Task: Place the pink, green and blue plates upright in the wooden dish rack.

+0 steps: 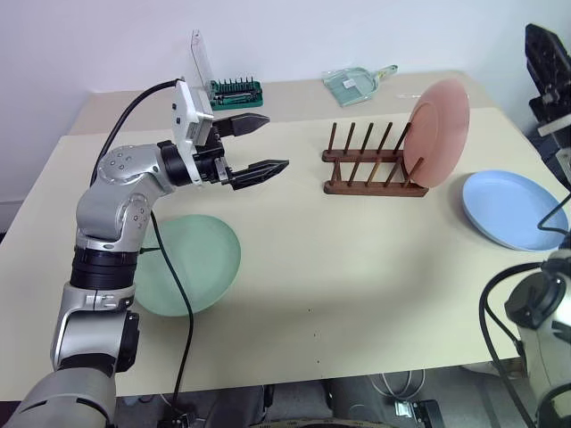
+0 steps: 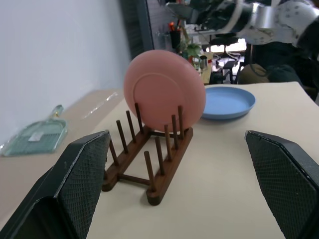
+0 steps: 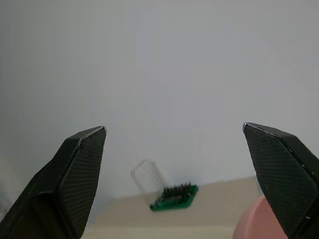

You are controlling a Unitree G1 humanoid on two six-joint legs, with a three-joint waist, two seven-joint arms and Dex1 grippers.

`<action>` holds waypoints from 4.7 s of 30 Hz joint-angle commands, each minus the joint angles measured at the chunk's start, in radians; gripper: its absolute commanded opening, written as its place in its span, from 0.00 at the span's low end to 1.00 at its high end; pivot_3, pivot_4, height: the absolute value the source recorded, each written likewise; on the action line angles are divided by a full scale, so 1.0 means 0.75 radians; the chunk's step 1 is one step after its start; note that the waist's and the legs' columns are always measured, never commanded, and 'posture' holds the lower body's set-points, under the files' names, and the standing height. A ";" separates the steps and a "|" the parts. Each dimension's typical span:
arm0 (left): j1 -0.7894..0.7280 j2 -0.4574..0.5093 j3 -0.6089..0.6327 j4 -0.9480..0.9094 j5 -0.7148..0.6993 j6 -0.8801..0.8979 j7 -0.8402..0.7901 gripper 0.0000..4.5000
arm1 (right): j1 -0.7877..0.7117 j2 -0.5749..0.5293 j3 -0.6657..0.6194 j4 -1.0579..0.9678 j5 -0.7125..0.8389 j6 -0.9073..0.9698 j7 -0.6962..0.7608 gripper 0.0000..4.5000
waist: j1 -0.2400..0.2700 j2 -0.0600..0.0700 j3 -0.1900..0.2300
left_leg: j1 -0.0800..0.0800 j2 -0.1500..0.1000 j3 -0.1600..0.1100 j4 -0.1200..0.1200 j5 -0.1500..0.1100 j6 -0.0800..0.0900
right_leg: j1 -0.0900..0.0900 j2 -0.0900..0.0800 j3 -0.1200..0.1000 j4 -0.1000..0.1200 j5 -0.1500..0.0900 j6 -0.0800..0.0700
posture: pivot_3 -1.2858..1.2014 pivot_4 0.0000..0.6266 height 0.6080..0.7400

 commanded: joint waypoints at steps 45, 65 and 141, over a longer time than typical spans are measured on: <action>-0.441 0.499 -1.046 1.149 0.611 0.966 -0.689 0.87 | 0.410 -0.002 0.313 -0.618 0.089 -0.176 0.306 1.00 | -0.001 -0.003 0.001 | 0.002 -0.001 0.001 0.002 -0.001 0.002 | 0.001 0.001 0.000 0.001 0.000 0.002 | 0.52 0.24 1.00; -0.628 0.310 -0.525 1.426 0.626 1.070 -0.491 0.00 | 0.410 -0.011 0.304 -0.633 0.065 -0.198 0.257 1.00 | 0.034 -0.001 -0.001 | 0.002 -0.002 -0.001 0.005 -0.001 0.003 | 0.004 0.000 0.000 0.002 -0.001 0.004 | 0.52 0.24 1.00; -0.065 -0.925 0.397 -0.242 -0.620 0.441 1.606 0.31 | -0.196 0.021 1.175 -0.024 -2.354 -1.482 -1.093 0.00 | 0.007 -0.016 0.001 | 0.002 -0.002 0.005 0.002 0.000 -0.001 | 0.000 0.001 0.004 -0.002 0.003 0.004 | 0.52 0.24 1.00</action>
